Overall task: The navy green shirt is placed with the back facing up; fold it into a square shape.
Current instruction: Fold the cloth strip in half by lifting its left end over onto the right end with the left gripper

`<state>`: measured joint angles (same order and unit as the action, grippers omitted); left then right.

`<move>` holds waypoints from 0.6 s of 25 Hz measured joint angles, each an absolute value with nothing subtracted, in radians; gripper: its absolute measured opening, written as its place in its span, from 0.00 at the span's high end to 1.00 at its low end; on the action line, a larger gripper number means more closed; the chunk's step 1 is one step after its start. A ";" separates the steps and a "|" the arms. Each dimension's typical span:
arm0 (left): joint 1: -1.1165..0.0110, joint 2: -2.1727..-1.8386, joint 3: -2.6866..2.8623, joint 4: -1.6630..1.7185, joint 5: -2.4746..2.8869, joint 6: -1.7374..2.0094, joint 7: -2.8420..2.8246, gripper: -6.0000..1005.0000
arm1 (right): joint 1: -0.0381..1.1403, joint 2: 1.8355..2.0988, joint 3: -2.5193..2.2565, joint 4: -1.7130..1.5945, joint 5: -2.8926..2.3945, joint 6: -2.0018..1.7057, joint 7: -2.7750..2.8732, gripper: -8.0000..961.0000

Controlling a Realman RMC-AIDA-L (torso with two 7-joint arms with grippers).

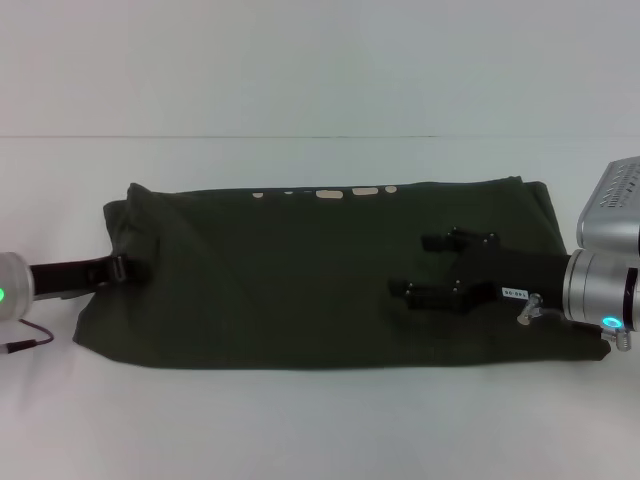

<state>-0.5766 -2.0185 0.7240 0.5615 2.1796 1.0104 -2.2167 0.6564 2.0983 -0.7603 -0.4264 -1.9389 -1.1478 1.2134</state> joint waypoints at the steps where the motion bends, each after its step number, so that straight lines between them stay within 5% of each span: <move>1: -0.571 -2.009 0.723 0.561 2.180 1.015 -2.220 0.94 | 0.656 2.098 -0.760 -0.426 -1.939 -1.148 1.213 0.04; 9: -0.526 -1.904 0.683 0.571 2.191 1.098 -2.256 0.94 | 0.654 2.098 -0.761 -0.426 -1.939 -1.149 1.213 0.04; 15: -0.534 -1.872 0.639 0.636 2.318 1.168 -2.323 0.94 | 0.661 2.097 -0.761 -0.426 -1.939 -1.150 1.213 0.04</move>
<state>-0.5344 -1.8719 0.6386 0.6355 2.3182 1.1680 -2.3230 0.6606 2.0969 -0.7608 -0.4264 -1.9392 -1.1496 1.2134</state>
